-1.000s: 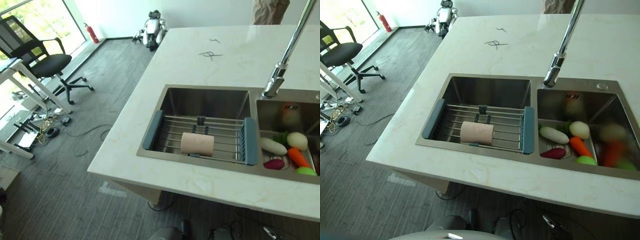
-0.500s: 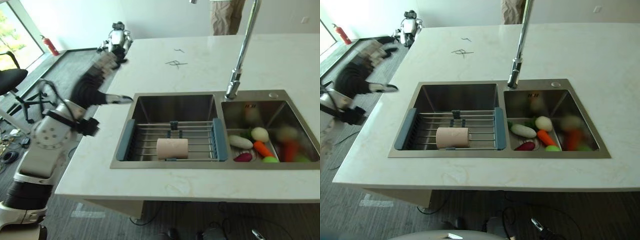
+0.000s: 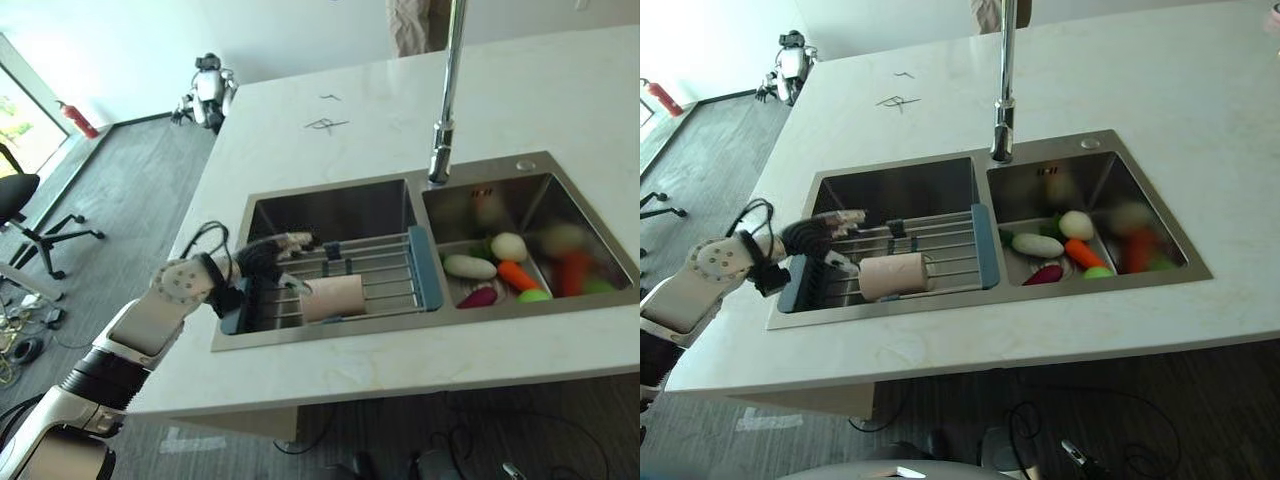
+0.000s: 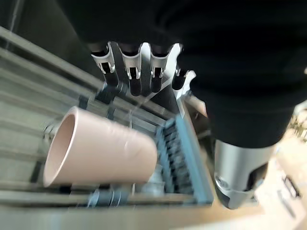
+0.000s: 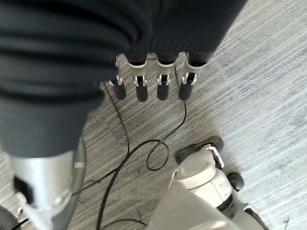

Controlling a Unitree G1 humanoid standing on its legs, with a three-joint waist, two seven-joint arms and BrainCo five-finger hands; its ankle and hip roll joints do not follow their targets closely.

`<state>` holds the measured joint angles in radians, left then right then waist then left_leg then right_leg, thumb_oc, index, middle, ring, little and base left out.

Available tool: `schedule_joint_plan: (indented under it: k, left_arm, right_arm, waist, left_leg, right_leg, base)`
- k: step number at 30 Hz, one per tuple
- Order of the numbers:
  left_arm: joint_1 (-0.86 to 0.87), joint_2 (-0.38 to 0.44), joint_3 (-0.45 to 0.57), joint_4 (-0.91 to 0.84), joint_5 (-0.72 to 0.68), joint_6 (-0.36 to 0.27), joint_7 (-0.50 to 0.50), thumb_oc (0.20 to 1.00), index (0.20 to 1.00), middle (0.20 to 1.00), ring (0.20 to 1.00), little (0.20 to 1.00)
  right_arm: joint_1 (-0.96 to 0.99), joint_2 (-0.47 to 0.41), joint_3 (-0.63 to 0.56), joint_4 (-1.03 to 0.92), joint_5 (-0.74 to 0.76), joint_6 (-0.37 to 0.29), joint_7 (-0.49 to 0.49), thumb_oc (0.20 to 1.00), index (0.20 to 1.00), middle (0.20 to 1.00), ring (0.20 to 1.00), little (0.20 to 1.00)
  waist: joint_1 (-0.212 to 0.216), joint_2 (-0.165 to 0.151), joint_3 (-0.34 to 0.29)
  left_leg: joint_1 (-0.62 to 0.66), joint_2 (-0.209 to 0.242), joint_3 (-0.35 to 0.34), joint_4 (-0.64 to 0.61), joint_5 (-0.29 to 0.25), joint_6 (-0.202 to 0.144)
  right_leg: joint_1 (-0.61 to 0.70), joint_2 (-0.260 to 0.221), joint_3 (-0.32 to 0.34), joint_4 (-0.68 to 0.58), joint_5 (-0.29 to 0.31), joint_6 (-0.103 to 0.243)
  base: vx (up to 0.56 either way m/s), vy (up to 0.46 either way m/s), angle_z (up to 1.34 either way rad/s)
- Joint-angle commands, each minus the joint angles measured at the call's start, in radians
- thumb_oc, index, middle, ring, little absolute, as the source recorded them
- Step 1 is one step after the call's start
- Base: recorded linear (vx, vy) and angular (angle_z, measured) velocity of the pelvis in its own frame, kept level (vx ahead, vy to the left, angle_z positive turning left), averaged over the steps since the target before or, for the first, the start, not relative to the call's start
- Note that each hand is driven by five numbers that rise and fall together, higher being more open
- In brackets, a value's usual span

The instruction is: Place the dishes in the dishwasher.

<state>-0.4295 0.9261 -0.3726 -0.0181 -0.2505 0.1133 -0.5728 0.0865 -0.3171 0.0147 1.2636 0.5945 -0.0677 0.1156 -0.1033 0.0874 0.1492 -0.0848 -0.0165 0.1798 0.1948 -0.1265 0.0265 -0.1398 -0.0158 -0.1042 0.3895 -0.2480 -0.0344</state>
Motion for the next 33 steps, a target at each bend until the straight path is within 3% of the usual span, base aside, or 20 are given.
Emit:
schedule_joint_plan:
  k: [1, 17, 19, 33]
  left_arm:
    - [-0.089, 0.032, 0.014, -0.054, 0.091, -0.046, 0.002, 1.0, 1.0, 1.0, 1.0, 1.0]
    - [-0.121, 0.03, -0.004, -0.059, 0.155, -0.088, 0.086, 1.0, 1.0, 1.0, 1.0, 1.0]
    - [-0.121, 0.024, 0.003, -0.052, 0.11, -0.066, 0.081, 1.0, 1.0, 1.0, 1.0, 1.0]
    - [-0.155, 0.031, -0.052, -0.048, 0.196, -0.075, 0.073, 1.0, 1.0, 1.0, 1.0, 1.0]
  right_arm:
    - [-0.007, -0.022, -0.001, -0.007, 0.037, -0.017, 0.006, 1.0, 1.0, 1.0, 1.0, 1.0]
    - [0.001, -0.014, 0.005, -0.031, 0.065, -0.022, 0.001, 1.0, 1.0, 1.0, 1.0, 1.0]
    - [0.004, -0.012, 0.004, -0.036, 0.068, -0.027, 0.006, 1.0, 1.0, 1.0, 1.0, 1.0]
    - [-0.005, -0.014, 0.011, -0.046, 0.083, -0.029, -0.002, 1.0, 1.0, 1.0, 1.0, 1.0]
  waist:
    - [-0.007, -0.015, -0.012]
    - [-0.022, -0.011, 0.01]
    - [-0.025, -0.012, 0.014]
    - [-0.038, -0.003, 0.033]
  left_leg:
    - [-0.023, 0.068, -0.018, 0.105, -0.098, -0.061]
    - [-0.037, 0.063, -0.011, 0.105, -0.099, -0.057]
    - [-0.039, 0.063, -0.01, 0.105, -0.099, -0.057]
    - [-0.054, 0.058, -0.011, 0.105, -0.096, -0.055]
  right_leg:
    - [-0.004, -0.088, 0.043, -0.09, 0.109, 0.172]
    - [-0.029, -0.089, 0.058, -0.09, 0.117, 0.176]
    - [-0.033, -0.088, 0.061, -0.09, 0.119, 0.175]
    - [-0.059, -0.082, 0.085, -0.09, 0.126, 0.175]
  base:
    - [0.0, 0.0, 0.0]
    - [0.0, 0.0, 0.0]
    - [0.0, 0.0, 0.0]
    - [0.01, -0.01, -0.05]
